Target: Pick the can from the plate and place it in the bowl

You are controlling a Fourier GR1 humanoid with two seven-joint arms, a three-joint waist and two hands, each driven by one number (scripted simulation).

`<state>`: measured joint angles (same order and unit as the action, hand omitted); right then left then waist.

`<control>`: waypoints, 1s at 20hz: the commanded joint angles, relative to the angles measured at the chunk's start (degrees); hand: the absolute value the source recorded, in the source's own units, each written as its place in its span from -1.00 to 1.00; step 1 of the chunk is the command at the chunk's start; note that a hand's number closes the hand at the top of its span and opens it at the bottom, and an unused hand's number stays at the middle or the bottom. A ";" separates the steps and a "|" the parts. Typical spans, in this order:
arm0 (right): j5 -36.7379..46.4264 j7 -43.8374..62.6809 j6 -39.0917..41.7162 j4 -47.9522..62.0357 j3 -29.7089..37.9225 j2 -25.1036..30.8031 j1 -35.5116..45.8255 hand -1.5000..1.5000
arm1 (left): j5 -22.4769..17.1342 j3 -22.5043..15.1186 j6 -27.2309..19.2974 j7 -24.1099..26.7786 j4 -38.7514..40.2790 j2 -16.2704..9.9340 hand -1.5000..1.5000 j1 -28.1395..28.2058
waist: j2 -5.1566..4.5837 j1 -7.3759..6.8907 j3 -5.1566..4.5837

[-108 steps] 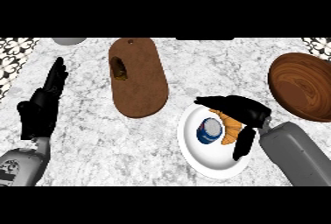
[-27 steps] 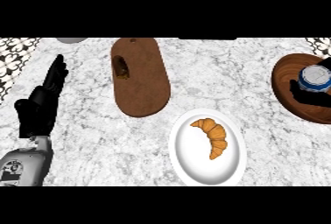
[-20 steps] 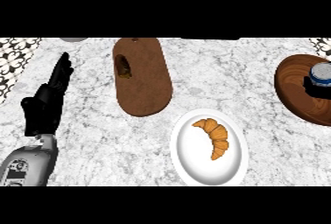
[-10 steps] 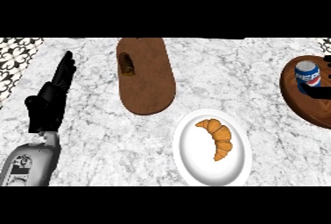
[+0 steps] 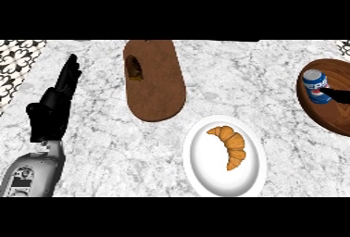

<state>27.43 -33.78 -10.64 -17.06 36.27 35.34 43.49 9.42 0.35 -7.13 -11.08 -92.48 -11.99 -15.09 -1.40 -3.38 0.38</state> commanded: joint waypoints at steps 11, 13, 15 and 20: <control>-10.69 -11.55 24.08 6.73 8.92 11.70 -9.32 -1.00 | -0.93 2.66 0.85 0.31 -1.10 -1.31 0.00 2.58 | 0.73 2.28 -0.09; -10.77 -11.49 29.41 6.81 8.34 14.04 -10.21 -1.00 | -0.41 2.18 1.02 0.17 1.11 -1.01 0.00 0.31 | 0.78 2.66 -0.14; -11.28 -14.35 29.02 6.21 8.04 12.40 -12.54 -1.00 | 0.09 1.84 0.62 1.20 -1.36 -0.52 0.00 3.13 | 0.95 2.36 -0.18; -11.55 -17.86 36.00 5.79 6.85 14.26 -16.74 -1.00 | -1.08 3.80 1.58 1.64 1.73 -1.22 0.00 1.40 | 0.92 2.61 -0.17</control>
<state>16.38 -47.01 19.57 -11.20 43.66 48.98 29.90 9.29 3.04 -6.43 -10.46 -92.44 -12.90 -13.18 -0.48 -0.85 0.21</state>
